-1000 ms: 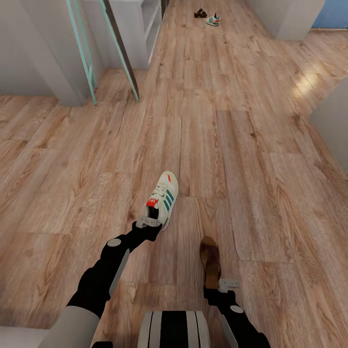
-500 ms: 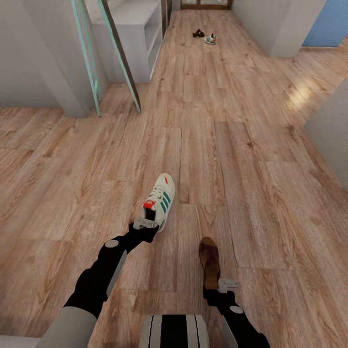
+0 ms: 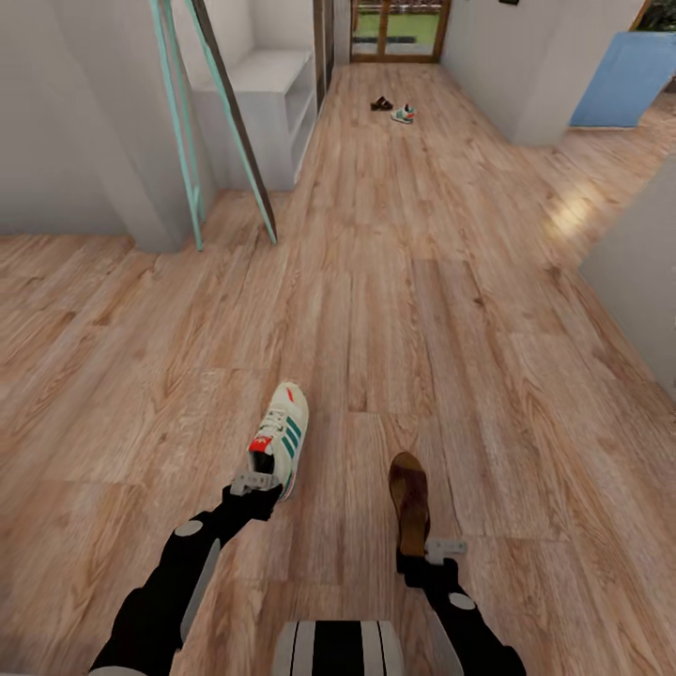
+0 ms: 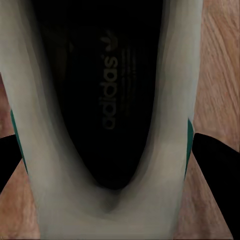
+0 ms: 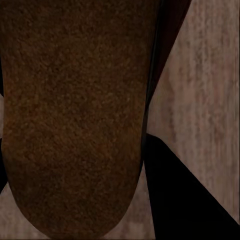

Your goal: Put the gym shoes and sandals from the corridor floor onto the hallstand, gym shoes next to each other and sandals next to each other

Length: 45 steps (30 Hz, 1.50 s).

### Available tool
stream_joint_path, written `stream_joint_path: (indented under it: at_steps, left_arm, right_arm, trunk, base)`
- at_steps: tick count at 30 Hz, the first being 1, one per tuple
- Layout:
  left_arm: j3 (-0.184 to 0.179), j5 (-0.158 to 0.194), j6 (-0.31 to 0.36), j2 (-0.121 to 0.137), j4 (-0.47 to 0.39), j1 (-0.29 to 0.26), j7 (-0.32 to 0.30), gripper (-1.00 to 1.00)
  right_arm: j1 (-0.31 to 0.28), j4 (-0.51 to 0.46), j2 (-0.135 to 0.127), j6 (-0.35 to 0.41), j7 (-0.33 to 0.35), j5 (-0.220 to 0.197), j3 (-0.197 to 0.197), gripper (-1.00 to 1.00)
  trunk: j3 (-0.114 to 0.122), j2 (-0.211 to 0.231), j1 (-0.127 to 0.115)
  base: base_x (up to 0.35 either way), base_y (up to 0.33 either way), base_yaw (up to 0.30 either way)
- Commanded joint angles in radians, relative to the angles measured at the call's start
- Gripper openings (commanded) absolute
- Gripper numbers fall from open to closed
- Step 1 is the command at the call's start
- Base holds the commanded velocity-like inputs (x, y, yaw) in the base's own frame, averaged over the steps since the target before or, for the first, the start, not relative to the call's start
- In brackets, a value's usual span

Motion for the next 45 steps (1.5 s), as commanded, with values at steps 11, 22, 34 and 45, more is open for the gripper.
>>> stream_joint_path:
  at_steps: [11, 22, 34, 45]
  left_arm:
    - [0.010, -0.008, -0.233, 0.016, 0.103, 0.132, 0.004, -1.00]
    - [0.010, 0.002, -0.568, 0.016, 0.365, 0.205, 0.140, -1.00]
    - [0.061, -0.006, -0.669, 0.017, 0.436, 0.270, 0.193, -1.00]
    - [0.063, -0.007, -0.669, 0.020, 0.446, 0.277, 0.196, -1.00]
  right_arm:
    - [0.003, 0.030, -0.149, -0.011, 0.005, 0.011, -0.003, -1.00]
    - [0.060, 0.255, -0.187, -0.399, 0.004, 0.012, -0.003, -1.00]
    - [0.070, 0.426, -0.200, -0.559, 0.003, 0.040, -0.003, -1.00]
    - [0.076, 0.428, -0.198, -0.559, 0.003, 0.039, -0.003, -1.00]
  trunk:
    - [0.059, 0.002, -0.005]
    - [0.119, 0.005, -0.010]
    - [0.184, 0.008, -0.015]
    - [0.244, 0.010, -0.020]
  base:
    - [0.000, 0.000, -0.067]
    - [0.000, 0.000, -0.074]
    - [0.000, 0.000, -0.021]
    - [0.000, 0.000, 0.000]
